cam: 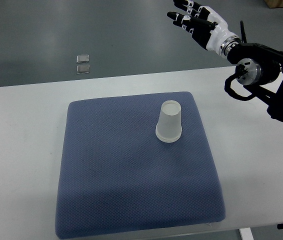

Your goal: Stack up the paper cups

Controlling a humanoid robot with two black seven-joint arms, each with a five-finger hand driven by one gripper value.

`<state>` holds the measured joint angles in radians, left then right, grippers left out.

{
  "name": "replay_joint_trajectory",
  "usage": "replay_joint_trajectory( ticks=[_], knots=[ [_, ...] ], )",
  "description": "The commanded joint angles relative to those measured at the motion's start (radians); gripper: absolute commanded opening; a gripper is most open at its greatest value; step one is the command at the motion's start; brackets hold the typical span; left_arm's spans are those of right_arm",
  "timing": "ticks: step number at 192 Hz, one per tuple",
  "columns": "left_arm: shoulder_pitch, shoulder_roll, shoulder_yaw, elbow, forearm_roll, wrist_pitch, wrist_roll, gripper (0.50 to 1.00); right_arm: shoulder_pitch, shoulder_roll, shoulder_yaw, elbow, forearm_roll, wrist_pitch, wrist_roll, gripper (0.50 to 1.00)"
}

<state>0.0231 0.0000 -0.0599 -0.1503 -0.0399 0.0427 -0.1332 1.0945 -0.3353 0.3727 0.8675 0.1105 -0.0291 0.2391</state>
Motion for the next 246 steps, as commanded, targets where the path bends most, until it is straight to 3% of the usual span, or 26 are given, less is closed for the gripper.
replay_joint_trajectory(
  ticks=[1, 36, 98, 164, 246],
  knots=[
    [0.000, 0.000, -0.001, 0.000, 0.000, 0.000, 0.000, 1.000, -0.025, -0.001, -0.002, 0.001, 0.020, 0.015, -0.001, 0.907],
    [0.000, 0.000, 0.000, 0.000, 0.000, 0.000, 0.001, 1.000, -0.068, 0.010, 0.008, -0.001, 0.025, 0.100, 0.002, 0.909],
    [0.000, 0.000, 0.000, 0.000, 0.000, 0.000, 0.000, 1.000, -0.148, 0.047, 0.124, -0.056, 0.012, 0.087, 0.016, 0.913],
    [0.000, 0.000, 0.000, 0.000, 0.000, 0.000, 0.000, 1.000, -0.153, 0.081, 0.129, -0.173, 0.011, 0.084, 0.074, 0.913],
    [0.000, 0.000, -0.001, 0.000, 0.000, 0.000, 0.000, 1.000, -0.166, 0.094, 0.129, -0.182, 0.017, 0.074, 0.091, 0.913]
  ],
)
